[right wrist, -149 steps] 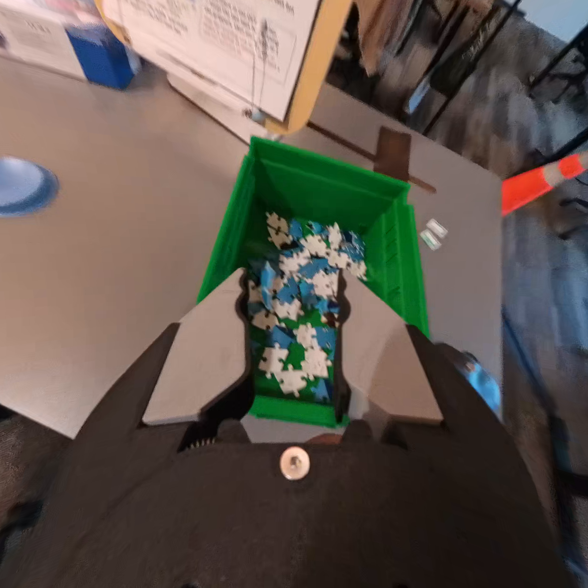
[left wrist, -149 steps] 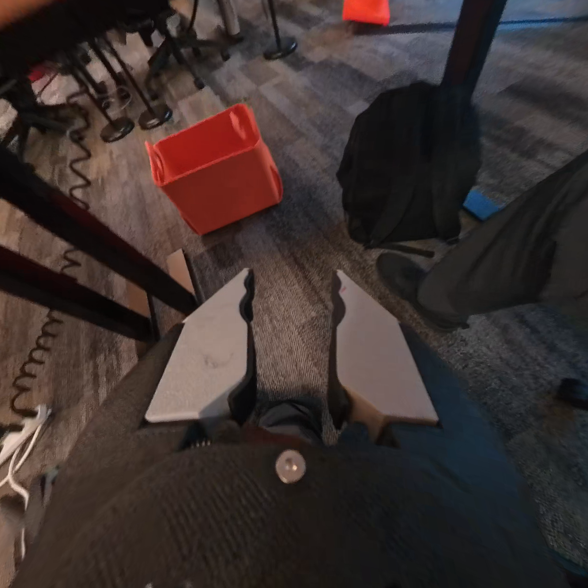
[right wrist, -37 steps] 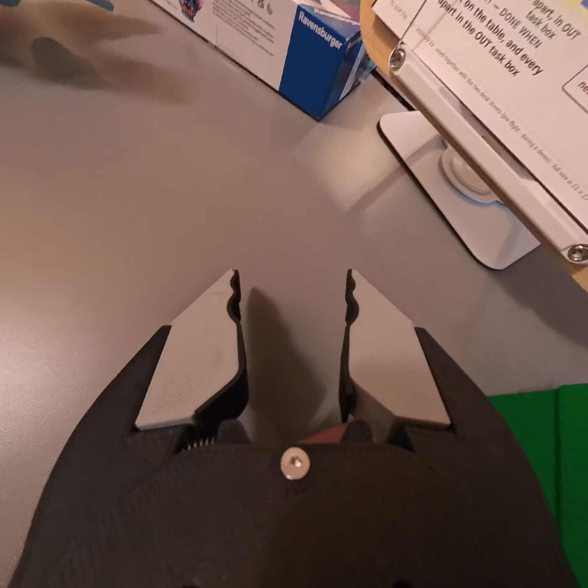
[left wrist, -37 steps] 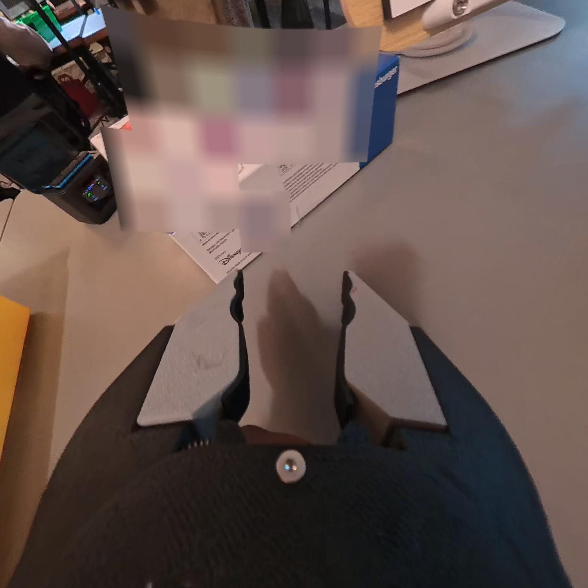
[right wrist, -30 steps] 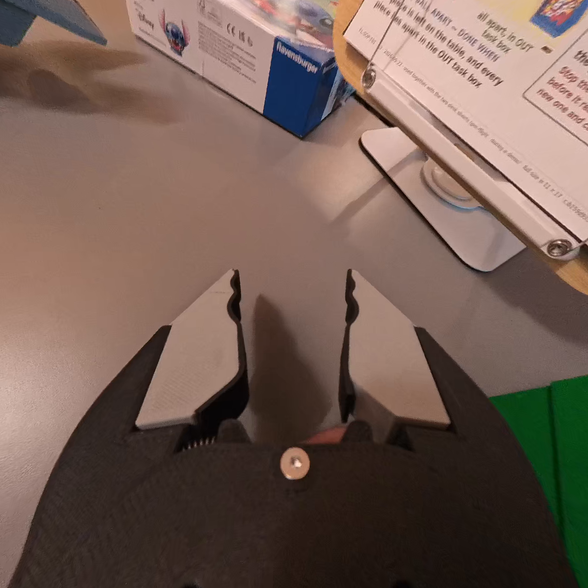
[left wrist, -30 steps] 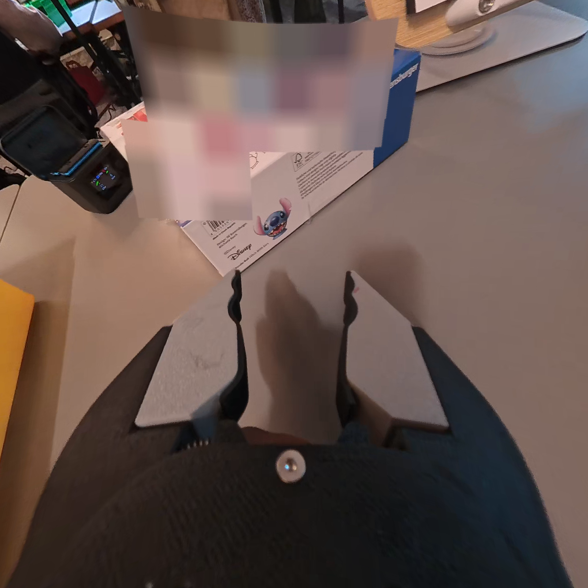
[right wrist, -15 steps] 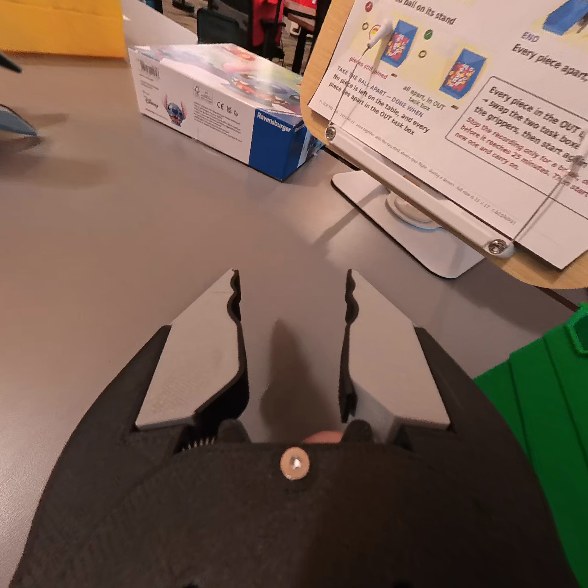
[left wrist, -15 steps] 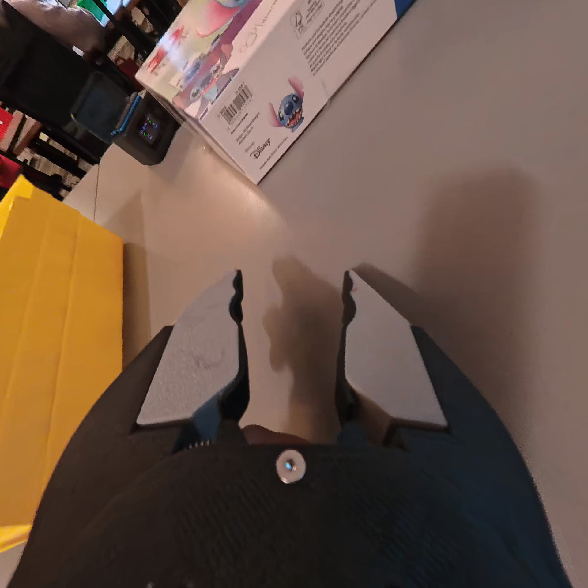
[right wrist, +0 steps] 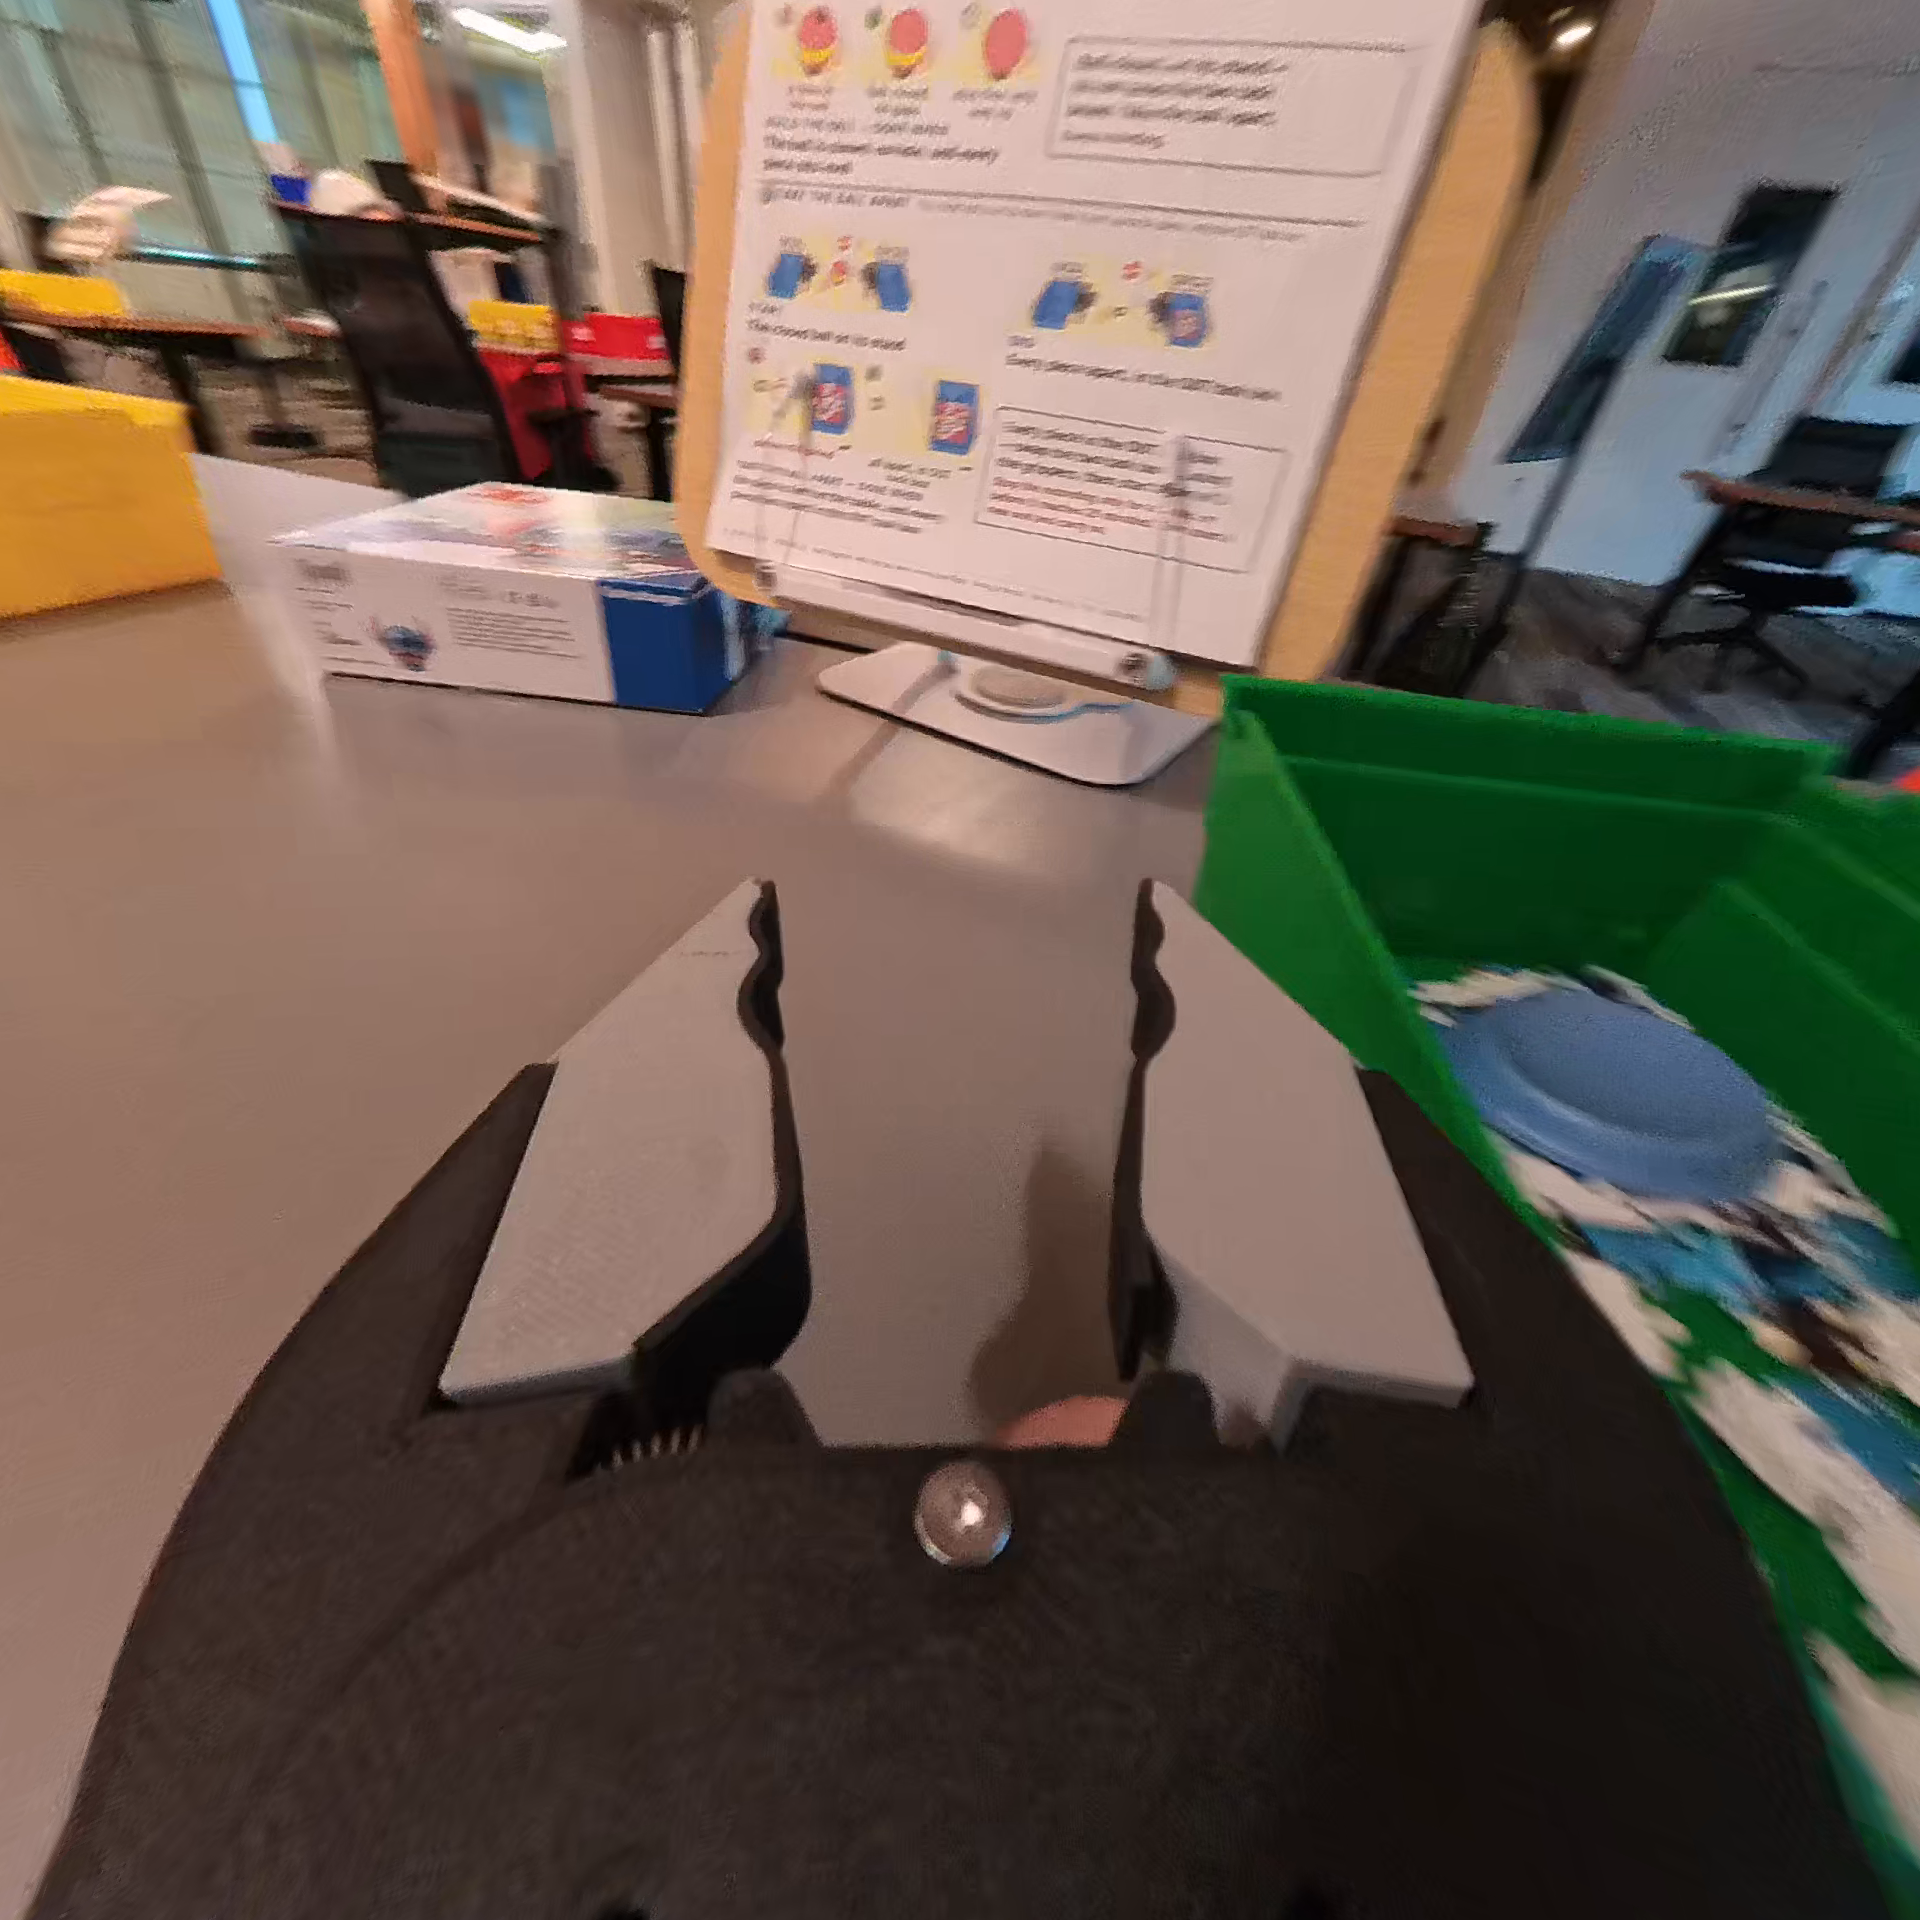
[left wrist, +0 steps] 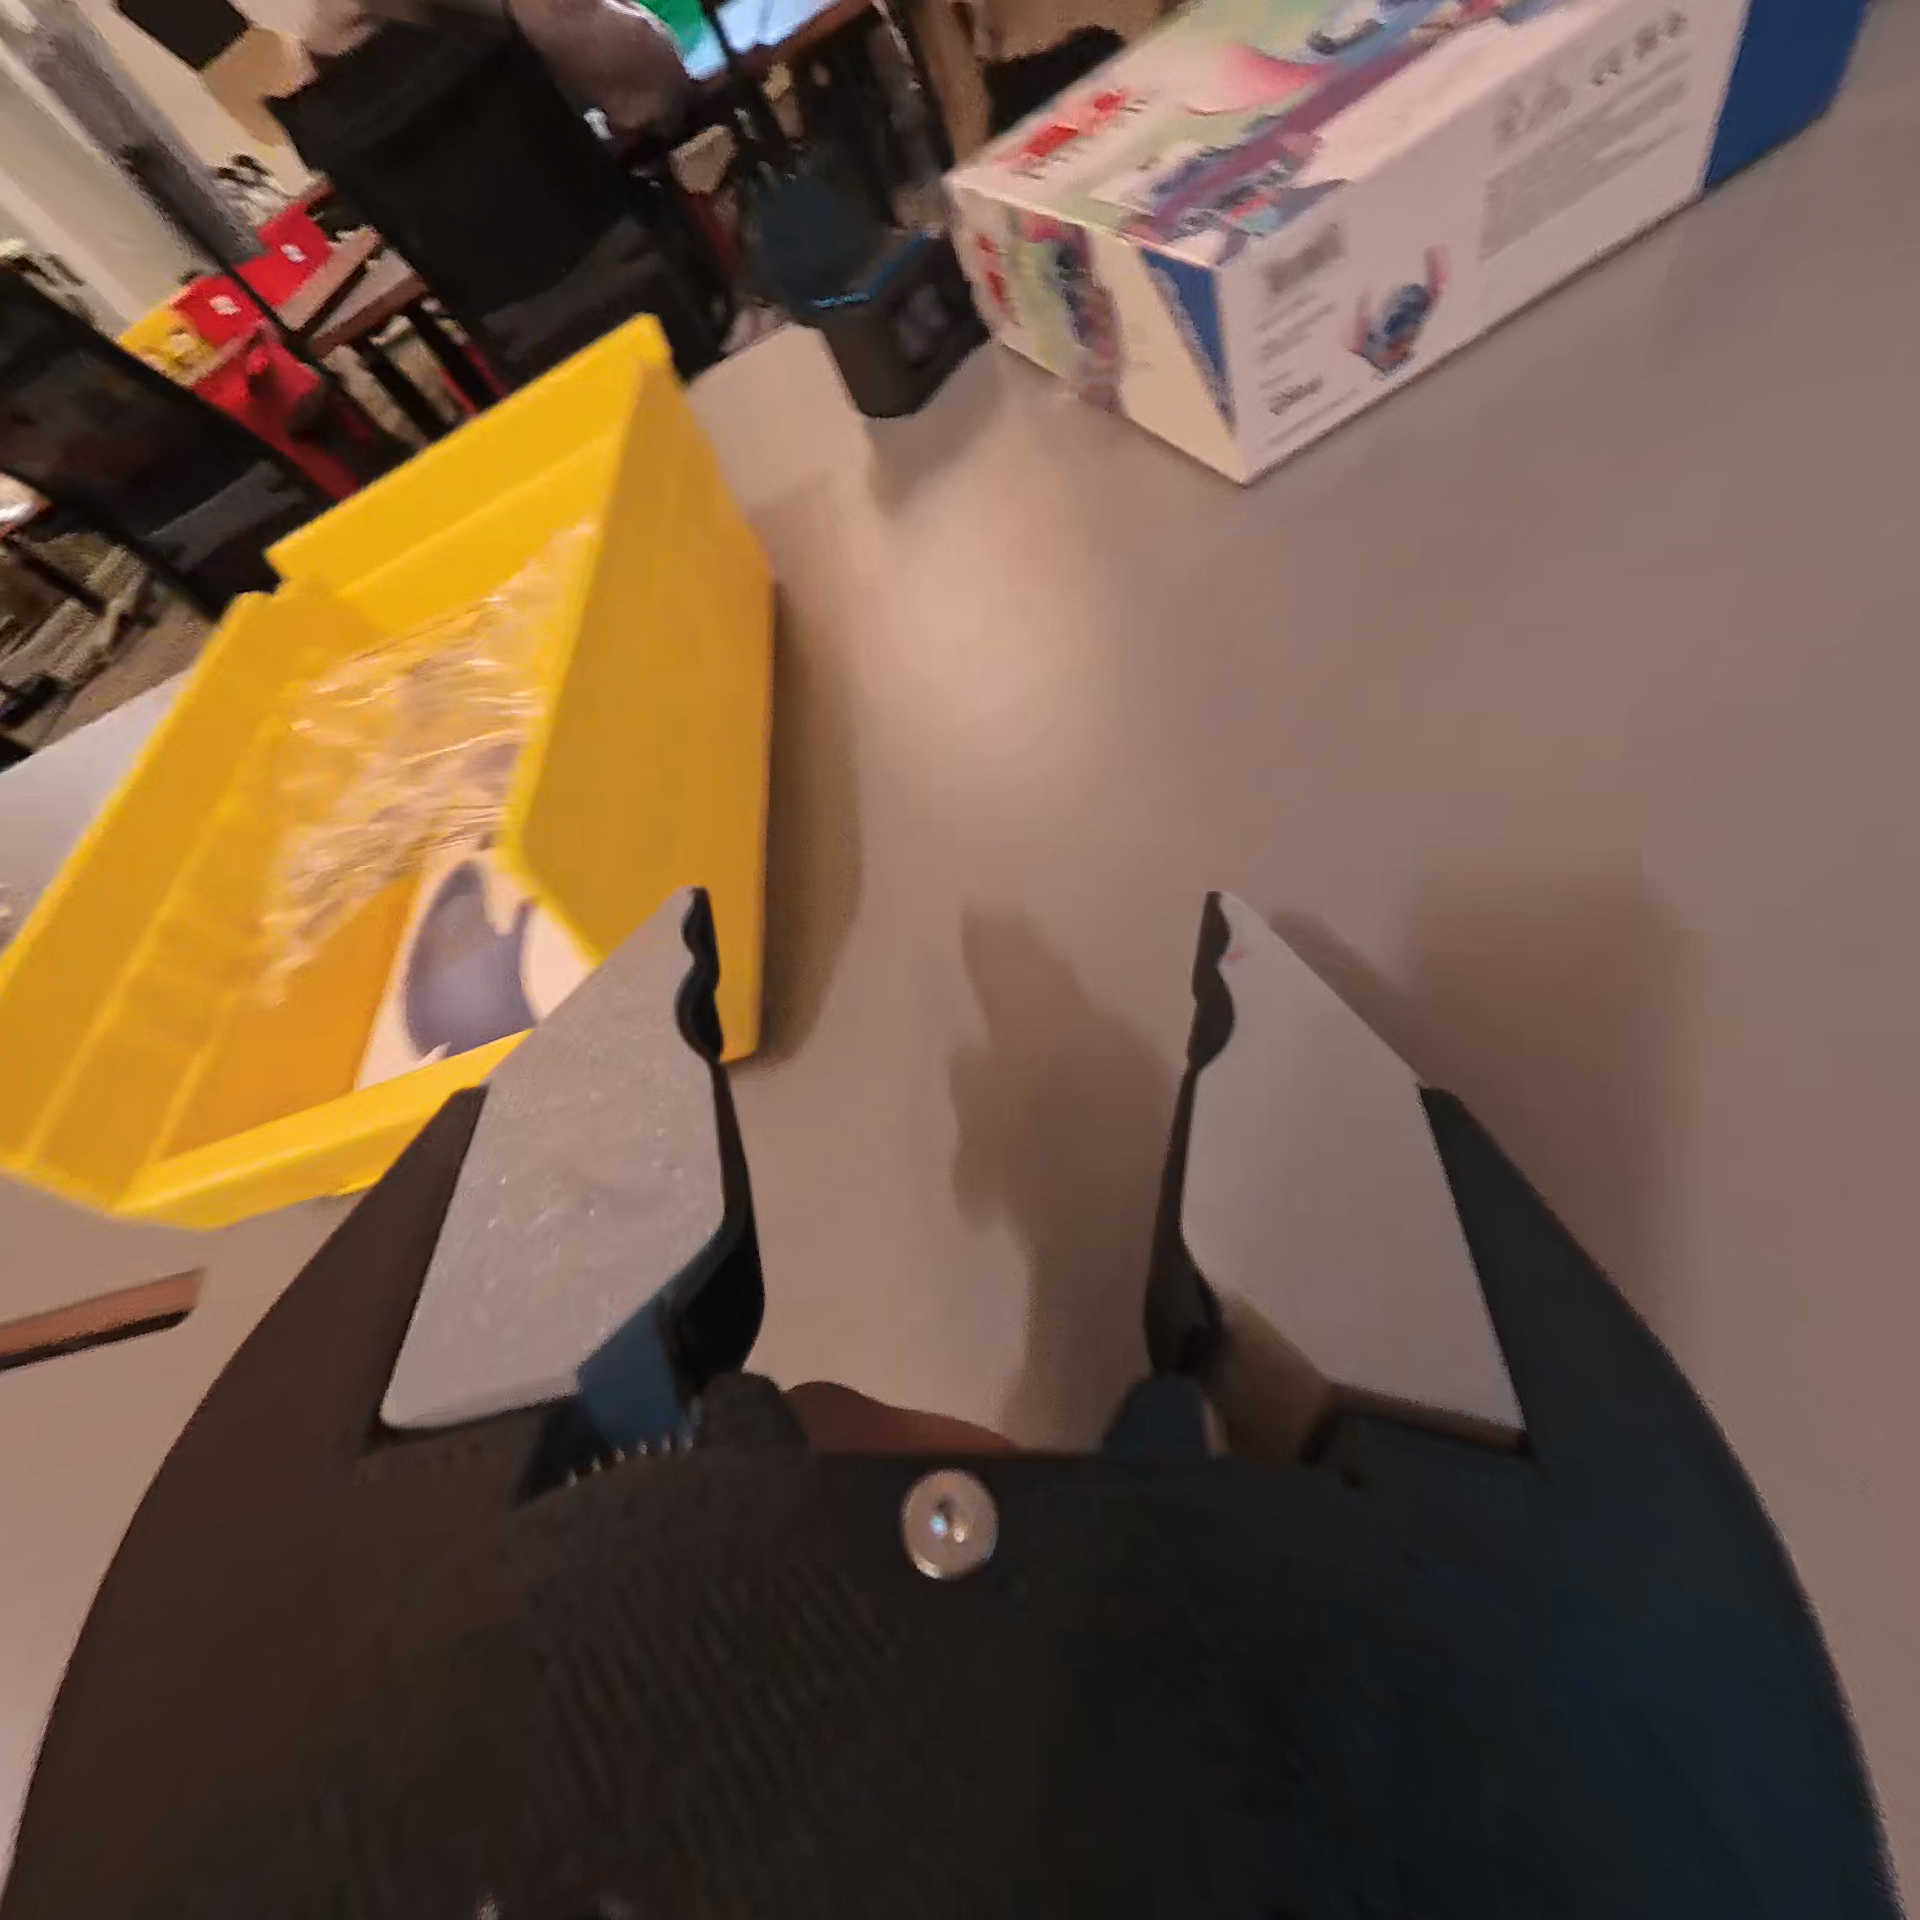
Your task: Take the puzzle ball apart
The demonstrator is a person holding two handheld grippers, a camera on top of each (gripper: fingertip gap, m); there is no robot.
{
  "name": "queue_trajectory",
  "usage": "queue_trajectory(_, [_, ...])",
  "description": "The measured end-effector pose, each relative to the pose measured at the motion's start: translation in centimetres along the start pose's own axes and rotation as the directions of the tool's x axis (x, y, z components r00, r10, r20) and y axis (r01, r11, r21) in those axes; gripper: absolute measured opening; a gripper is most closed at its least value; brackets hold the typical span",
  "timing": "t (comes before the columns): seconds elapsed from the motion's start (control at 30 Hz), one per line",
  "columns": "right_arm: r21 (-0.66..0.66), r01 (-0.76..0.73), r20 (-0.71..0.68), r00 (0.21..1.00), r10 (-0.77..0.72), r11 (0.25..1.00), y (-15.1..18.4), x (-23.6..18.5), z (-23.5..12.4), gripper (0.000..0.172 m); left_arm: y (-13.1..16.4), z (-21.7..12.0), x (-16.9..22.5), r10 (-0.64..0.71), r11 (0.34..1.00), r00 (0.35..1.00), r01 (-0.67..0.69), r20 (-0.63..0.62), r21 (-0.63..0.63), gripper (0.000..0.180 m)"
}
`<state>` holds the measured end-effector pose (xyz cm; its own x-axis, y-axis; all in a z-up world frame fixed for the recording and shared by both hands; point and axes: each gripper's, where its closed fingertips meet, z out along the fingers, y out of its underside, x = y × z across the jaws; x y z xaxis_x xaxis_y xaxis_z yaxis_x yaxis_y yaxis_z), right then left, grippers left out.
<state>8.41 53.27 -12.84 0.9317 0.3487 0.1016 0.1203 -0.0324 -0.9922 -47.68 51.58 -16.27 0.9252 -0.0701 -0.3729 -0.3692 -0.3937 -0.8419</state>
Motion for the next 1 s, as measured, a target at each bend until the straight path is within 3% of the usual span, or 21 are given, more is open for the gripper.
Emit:
queue_trajectory(0.13, [-0.001,0.028,-0.191,0.981,-0.028,1.0,-0.1,4.2,-5.8,0.061,-0.4,-1.7,-4.4,-0.077,0.997,0.995,0.076,0.058,0.031,0.091])
queue_trajectory(0.17, [-0.011,0.026,-0.22,0.975,-0.028,1.0,0.0,5.1,-6.9,0.046,-0.2,-1.4,-5.2,-0.091,0.996,0.993,0.09,0.07,0.017,0.095])
queue_trajectory(0.2, [-0.023,0.016,-0.252,0.968,-0.022,1.0,0.1,6.1,-7.8,0.043,0.2,-0.9,-6.0,-0.105,0.994,0.991,0.105,0.084,-0.003,0.099])
queue_trajectory(0.27, [-0.076,-0.009,-0.343,0.939,-0.017,0.997,0.9,8.4,-8.8,0.077,0.6,0.4,-7.2,-0.139,0.99,0.984,0.143,0.11,-0.021,0.101])
queue_trajectory(0.37, [-0.12,0.0,-0.347,0.937,-0.042,0.993,1.1,9.2,-8.6,0.091,-0.2,1.7,-8.0,-0.207,0.978,0.973,0.206,0.104,0.015,0.098])
queue_trajectory(0.47, [-0.303,0.038,-0.241,0.964,-0.115,0.952,3.7,9.0,-6.5,0.066,0.3,3.6,-8.5,-0.201,0.978,0.974,0.205,0.101,-0.027,0.088])
queue_trajectory(0.5, [-0.364,0.043,-0.238,0.962,-0.137,0.93,4.7,9.5,-5.9,0.057,0.9,4.4,-8.5,-0.19,0.978,0.978,0.197,0.091,-0.068,0.077])
queue_trajectory(0.53, [-0.399,0.048,-0.213,0.966,-0.144,0.916,5.3,9.6,-5.3,0.045,1.2,5.0,-8.7,-0.182,0.978,0.98,0.189,0.086,-0.09,0.056])
queue_trajectory(0.63, [-0.405,0.107,-0.111,0.98,-0.165,0.908,5.5,7.9,-4.0,0.009,2.2,6.3,-9.1,-0.172,0.977,0.983,0.178,0.062,-0.116,0.019])
queue_trajectory(0.7, [-0.413,0.138,-0.068,0.981,-0.181,0.9,5.5,6.4,-3.8,0.003,2.3,6.8,-8.5,-0.22,0.971,0.975,0.217,-0.016,-0.103,0.003])
queue_trajectory(0.83, [-0.432,0.174,-0.072,0.971,-0.226,0.885,5.3,4.2,-4.3,0.003,2.9,6.3,-9.1,-0.193,0.976,0.981,0.194,0.016,-0.097,0.002])
queue_trajectory(1.0, [-0.447,0.173,-0.047,0.975,-0.216,0.878,5.0,0.2,-5.3,0.003,2.3,3.1,-8.1,-0.067,0.996,0.997,0.069,0.042,-0.056,0.001])
